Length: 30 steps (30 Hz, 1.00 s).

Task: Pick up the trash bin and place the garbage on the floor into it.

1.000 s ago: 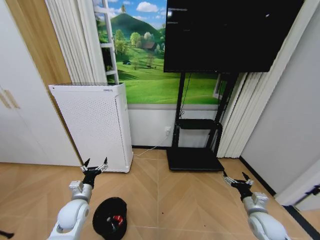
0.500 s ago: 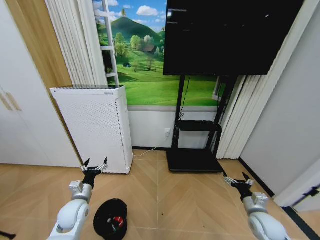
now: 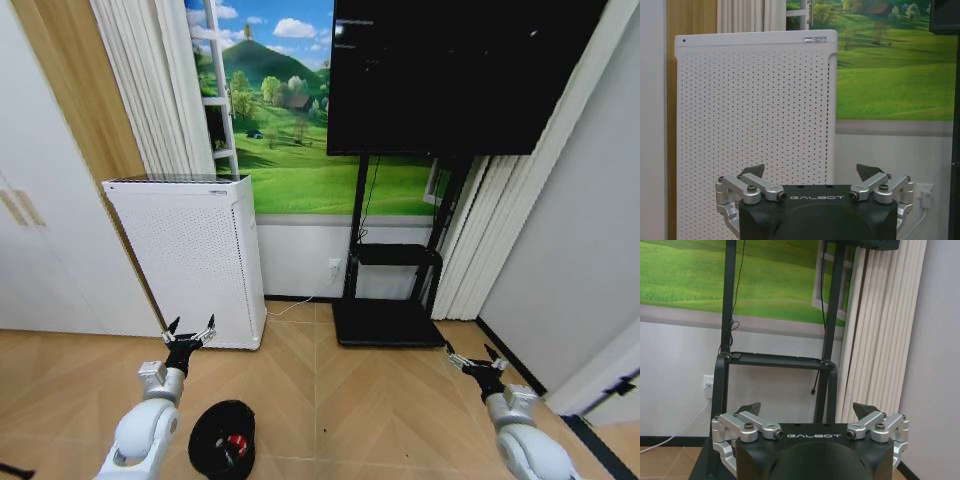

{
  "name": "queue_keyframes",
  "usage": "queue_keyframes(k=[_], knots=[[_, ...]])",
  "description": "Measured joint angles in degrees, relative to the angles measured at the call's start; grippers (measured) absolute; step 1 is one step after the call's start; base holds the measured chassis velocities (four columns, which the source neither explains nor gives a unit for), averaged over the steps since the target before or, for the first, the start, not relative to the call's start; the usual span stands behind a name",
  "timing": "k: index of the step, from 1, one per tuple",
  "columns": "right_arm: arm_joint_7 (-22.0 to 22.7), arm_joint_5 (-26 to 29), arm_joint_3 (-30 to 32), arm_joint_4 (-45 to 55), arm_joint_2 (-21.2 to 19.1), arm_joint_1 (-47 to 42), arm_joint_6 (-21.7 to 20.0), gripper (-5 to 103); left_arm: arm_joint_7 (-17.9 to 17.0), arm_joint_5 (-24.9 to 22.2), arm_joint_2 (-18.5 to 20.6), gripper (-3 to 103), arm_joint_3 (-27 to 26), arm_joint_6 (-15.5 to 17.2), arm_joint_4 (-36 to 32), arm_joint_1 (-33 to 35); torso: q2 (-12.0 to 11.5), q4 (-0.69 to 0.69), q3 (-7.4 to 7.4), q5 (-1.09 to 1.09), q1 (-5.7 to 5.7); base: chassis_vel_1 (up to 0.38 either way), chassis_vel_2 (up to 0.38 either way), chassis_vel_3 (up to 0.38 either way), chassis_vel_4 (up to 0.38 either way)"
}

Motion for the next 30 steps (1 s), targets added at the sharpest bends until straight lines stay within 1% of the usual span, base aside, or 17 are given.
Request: queue_keyframes(k=[10,12,19,21,30], knots=[[0.0,0.0,0.0,0.0,0.0,0.0,0.0,100,0.0,0.0,0.0,100,0.0,0.0,0.0,0.0,-0.2,-0.01,-0.15,0.0,-0.08,0.036,0.032,-0.034,-0.038],[0.0,0.0,0.0,0.0,0.0,0.0,0.0,100,0.0,0.0,0.0,100,0.0,0.0,0.0,0.0,-0.3,0.01,-0.19,-0.02,-0.11,0.08,0.09,-0.109,-0.08],[0.0,0.0,0.0,0.0,0.0,0.0,0.0,100,0.0,0.0,0.0,100,0.0,0.0,0.0,0.0,-0.4,0.02,-0.26,0.01,-0.16,0.026,0.015,-0.013,-0.016],[0.0,0.0,0.0,0.0,0.0,0.0,0.0,100,0.0,0.0,0.0,100,0.0,0.0,0.0,0.0,-0.4,-0.01,-0.28,0.0,-0.17,-0.119,-0.09,0.078,0.077],[0.0,0.0,0.0,0.0,0.0,0.0,0.0,100,0.0,0.0,0.0,100,0.0,0.0,0.0,0.0,-0.5,0.0,-0.34,-0.01,-0.21,-0.157,-0.149,0.139,0.148]])
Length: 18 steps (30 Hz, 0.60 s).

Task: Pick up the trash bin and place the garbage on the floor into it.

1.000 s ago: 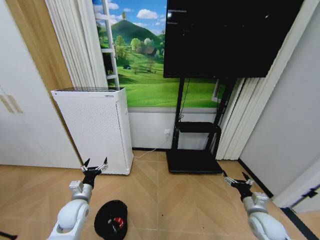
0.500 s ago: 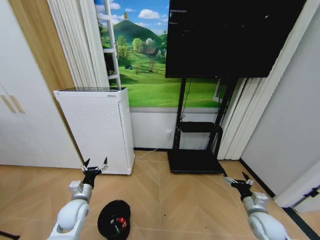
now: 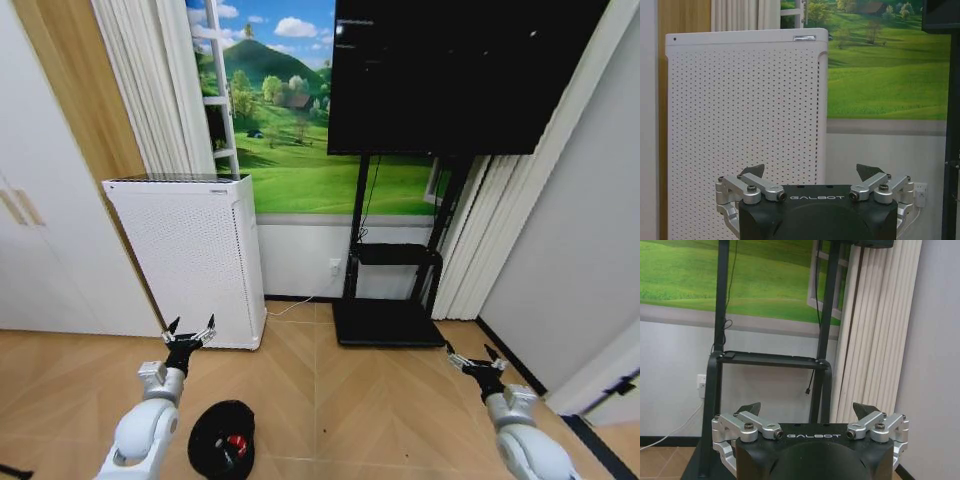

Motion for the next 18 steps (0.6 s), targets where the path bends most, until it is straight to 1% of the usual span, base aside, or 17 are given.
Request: queue_keyframes(k=[3,7,18], knots=[[0.0,0.0,0.0,0.0,0.0,0.0,0.0,100,0.0,0.0,0.0,100,0.0,0.0,0.0,0.0,0.0,-0.01,-0.02,0.04,0.0,-0.168,-0.151,0.156,0.166],[0.0,0.0,0.0,0.0,0.0,0.0,0.0,100,0.0,0.0,0.0,100,0.0,0.0,0.0,0.0,-0.1,-0.01,-0.03,0.01,-0.01,-0.115,-0.104,0.099,0.087],[0.0,0.0,0.0,0.0,0.0,0.0,0.0,100,0.0,0.0,0.0,100,0.0,0.0,0.0,0.0,-0.1,0.02,-0.06,0.0,-0.03,0.039,0.015,-0.025,0.001]])
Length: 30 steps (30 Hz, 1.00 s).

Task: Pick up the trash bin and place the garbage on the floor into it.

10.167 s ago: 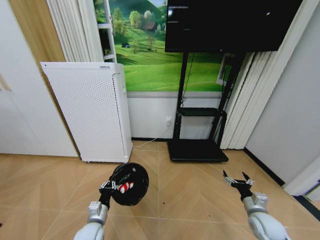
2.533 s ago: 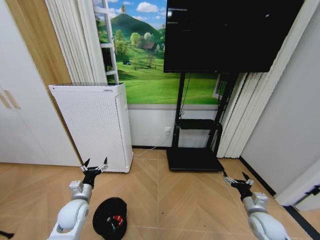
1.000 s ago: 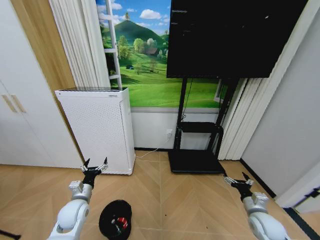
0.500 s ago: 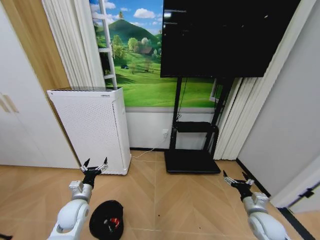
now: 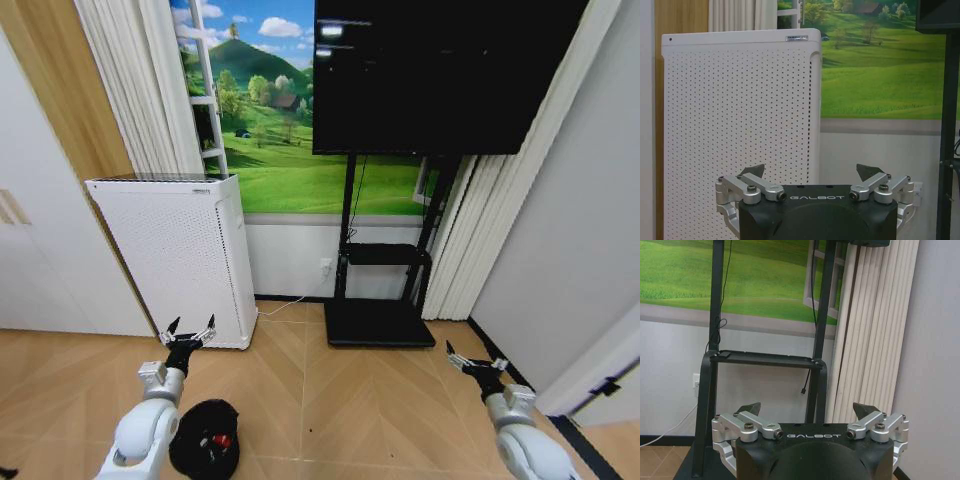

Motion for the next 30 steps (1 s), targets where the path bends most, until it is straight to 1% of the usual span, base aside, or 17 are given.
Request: queue_keyframes(k=[3,7,10,15,16,21,22,23,25,26,30], knots=[[0.0,0.0,0.0,0.0,0.0,0.0,0.0,100,0.0,0.0,0.0,100,0.0,0.0,0.0,0.0,0.0,-0.03,-0.01,0.01,0.0,0.035,-0.104,-0.033,0.101],[0.0,0.0,0.0,0.0,0.0,0.0,0.0,100,0.0,0.0,0.0,100,0.0,0.0,0.0,0.0,0.0,-0.03,-0.03,0.01,-0.02,0.063,-0.16,-0.112,0.173],[0.0,0.0,0.0,0.0,0.0,0.0,0.0,100,0.0,0.0,0.0,100,0.0,0.0,0.0,0.0,0.0,-0.03,-0.03,0.04,-0.02,0.183,-0.215,-0.167,0.211],[0.0,0.0,0.0,0.0,0.0,0.0,0.0,100,0.0,0.0,0.0,100,0.0,0.0,0.0,0.0,0.0,-0.01,-0.03,-0.01,-0.03,0.19,-0.234,-0.214,0.235],[0.0,0.0,0.0,0.0,0.0,0.0,0.0,100,0.0,0.0,0.0,100,0.0,0.0,0.0,0.0,0.0,-0.02,-0.03,0.04,-0.03,0.278,-0.251,-0.252,0.243],[0.0,0.0,0.0,0.0,0.0,0.0,0.0,100,0.0,0.0,0.0,100,0.0,0.0,0.0,0.0,0.0,0.0,-0.04,0.01,-0.03,0.293,-0.273,-0.3,0.275],[0.0,0.0,0.0,0.0,0.0,0.0,0.0,100,0.0,0.0,0.0,100,0.0,0.0,0.0,0.0,0.0,-0.03,-0.04,0.01,-0.03,0.329,-0.343,-0.311,0.328],[0.0,0.0,0.0,0.0,0.0,0.0,0.0,100,-0.1,0.0,0.0,100,0.0,0.0,0.0,0.0,0.0,-0.01,-0.04,-0.01,-0.03,0.33,-0.343,-0.338,0.356],[0.0,0.0,0.0,0.0,0.0,0.0,0.0,100,-0.1,0.0,0.0,100,0.0,0.0,0.0,0.0,0.0,-0.02,-0.04,0.03,-0.04,0.338,-0.346,-0.338,0.364],[0.0,0.0,0.0,0.0,0.0,0.0,0.0,100,0.0,0.0,0.0,100,0.0,0.0,0.0,0.0,0.0,-0.01,-0.04,0.0,-0.03,0.37,-0.366,-0.364,0.373],[0.0,0.0,0.0,0.0,0.0,0.0,0.0,100,0.0,0.0,0.0,100,0.0,0.0,0.0,0.0,0.0,-0.01,-0.05,0.02,-0.05,0.373,-0.364,-0.376,0.373]])
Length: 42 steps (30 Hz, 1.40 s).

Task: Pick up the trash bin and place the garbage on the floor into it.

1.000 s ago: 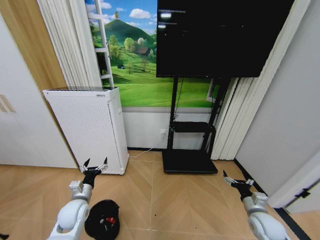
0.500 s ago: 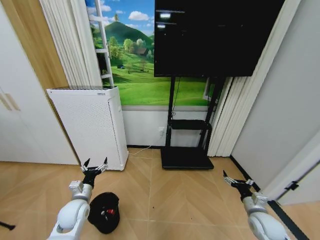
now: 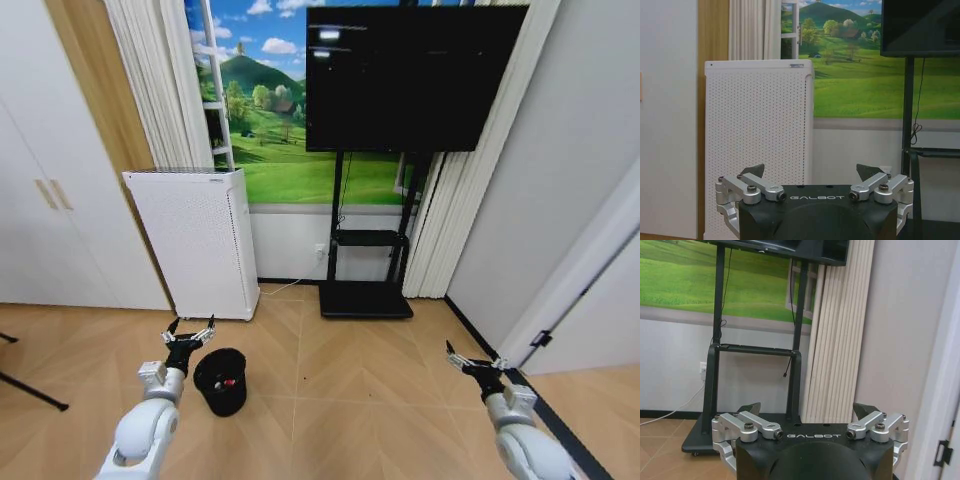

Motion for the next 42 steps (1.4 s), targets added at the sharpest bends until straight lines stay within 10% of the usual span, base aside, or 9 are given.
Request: queue_keyframes(k=[42], knots=[[0.0,0.0,0.0,0.0,0.0,0.0,0.0,100,0.1,0.0,0.0,100,0.0,0.0,0.0,0.0,0.0,0.04,0.02,0.02,0.06,0.251,-0.25,-0.26,0.26]])
